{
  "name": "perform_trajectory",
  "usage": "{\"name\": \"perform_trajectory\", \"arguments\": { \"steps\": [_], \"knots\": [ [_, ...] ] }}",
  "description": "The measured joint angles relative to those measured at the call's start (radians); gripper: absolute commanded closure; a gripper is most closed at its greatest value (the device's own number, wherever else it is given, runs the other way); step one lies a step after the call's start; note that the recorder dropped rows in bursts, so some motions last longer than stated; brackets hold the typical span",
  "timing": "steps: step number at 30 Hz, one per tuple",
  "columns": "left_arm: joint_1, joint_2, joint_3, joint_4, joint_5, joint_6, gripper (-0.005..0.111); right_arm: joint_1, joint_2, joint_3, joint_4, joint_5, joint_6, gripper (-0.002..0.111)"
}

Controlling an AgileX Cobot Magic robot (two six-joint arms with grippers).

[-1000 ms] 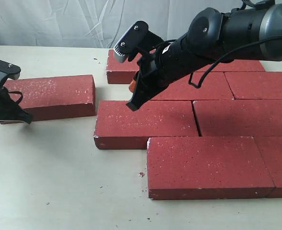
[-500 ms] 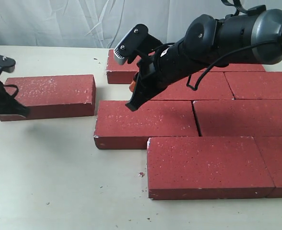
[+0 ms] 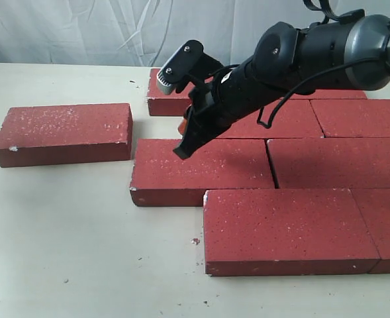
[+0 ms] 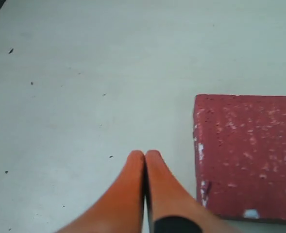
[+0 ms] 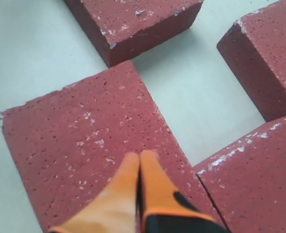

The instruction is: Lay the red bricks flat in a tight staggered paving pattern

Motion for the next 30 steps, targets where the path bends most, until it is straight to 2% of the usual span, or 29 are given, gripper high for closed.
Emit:
{"name": "perform_trajectory", "arguments": {
  "steps": [6,9,11,14,18,21,24,27,30],
  "knots": [
    [0.031,0.092,0.057,0.034,-0.207,-0.008,0.107,0.0,0.029,0.0,0.08,-0.098,0.0,0.109],
    [0.031,0.163,0.047,0.034,-0.25,-0.026,0.107,0.0,0.043,0.0,0.094,-0.105,0.0,0.109],
    [0.033,0.215,0.019,0.032,-0.23,-0.03,0.107,0.0,0.048,0.0,0.1,-0.098,0.0,0.109],
    [0.038,0.291,-0.058,0.032,-0.127,-0.035,0.107,0.0,0.055,-0.015,0.1,-0.069,0.0,0.109],
    [0.038,0.365,-0.138,0.028,-0.051,-0.035,0.107,0.0,0.079,-0.099,0.095,-0.027,0.021,0.109],
    [0.039,0.407,-0.17,0.007,-0.038,-0.037,0.107,0.0,0.119,-0.185,-0.011,0.044,0.112,0.109],
    [0.034,0.441,-0.193,-0.013,-0.037,-0.037,0.107,0.0,0.152,-0.237,-0.177,0.077,0.293,0.109],
    [0.003,0.468,-0.209,-0.021,-0.039,-0.037,0.107,0.0,0.166,-0.244,-0.276,0.083,0.415,0.109],
    [-0.042,0.491,-0.218,-0.021,-0.06,-0.037,0.107,0.0,0.166,-0.247,-0.301,0.098,0.45,0.109]
  ]
}}
